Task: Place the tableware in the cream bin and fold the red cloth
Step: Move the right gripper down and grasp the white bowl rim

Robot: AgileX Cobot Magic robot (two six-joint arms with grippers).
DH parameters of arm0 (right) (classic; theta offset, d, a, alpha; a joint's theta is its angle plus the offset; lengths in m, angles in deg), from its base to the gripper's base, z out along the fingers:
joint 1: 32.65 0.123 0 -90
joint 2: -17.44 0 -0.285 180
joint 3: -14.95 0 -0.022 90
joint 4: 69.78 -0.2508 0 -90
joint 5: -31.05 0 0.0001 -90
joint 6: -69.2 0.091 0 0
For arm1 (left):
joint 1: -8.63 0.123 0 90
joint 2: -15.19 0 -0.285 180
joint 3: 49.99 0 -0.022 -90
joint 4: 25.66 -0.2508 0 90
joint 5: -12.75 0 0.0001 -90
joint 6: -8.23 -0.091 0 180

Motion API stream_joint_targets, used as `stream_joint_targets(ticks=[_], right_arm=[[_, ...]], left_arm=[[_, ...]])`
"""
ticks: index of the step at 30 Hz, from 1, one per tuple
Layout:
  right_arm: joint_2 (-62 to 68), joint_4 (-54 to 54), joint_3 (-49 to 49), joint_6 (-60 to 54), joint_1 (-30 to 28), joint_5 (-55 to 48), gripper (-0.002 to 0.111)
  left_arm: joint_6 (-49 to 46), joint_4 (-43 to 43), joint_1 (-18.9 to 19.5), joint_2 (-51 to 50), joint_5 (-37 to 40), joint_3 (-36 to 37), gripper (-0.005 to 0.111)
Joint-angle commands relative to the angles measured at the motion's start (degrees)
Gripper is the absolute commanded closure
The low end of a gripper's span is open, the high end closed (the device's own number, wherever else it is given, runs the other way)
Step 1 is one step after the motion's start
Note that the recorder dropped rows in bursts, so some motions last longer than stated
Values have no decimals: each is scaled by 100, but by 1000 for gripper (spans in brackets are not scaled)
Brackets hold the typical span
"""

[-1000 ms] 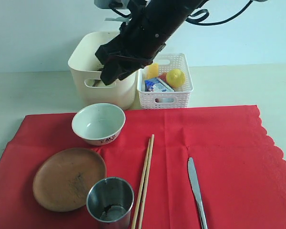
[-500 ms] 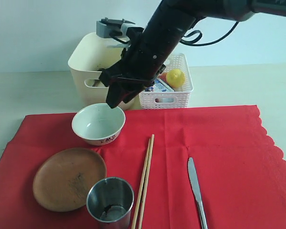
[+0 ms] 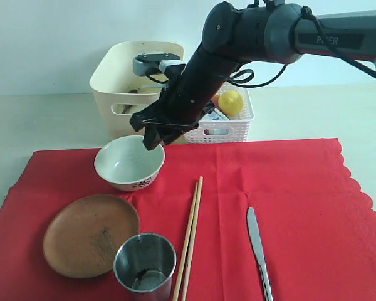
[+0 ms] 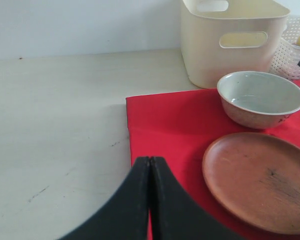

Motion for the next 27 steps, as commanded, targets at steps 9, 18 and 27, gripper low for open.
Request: stream_joint_targets(ticks=[9,18,27], right_arm=[[327,582,37,912,10,884,66],[733,-96,37,780,10,1007,66],[837,-86,37,586,10,922,108]], left_arm=[[22,31,14,35,-60,12,107],[22,31,14,35,-60,12,107],[22,31,14,35,-60,12,107]])
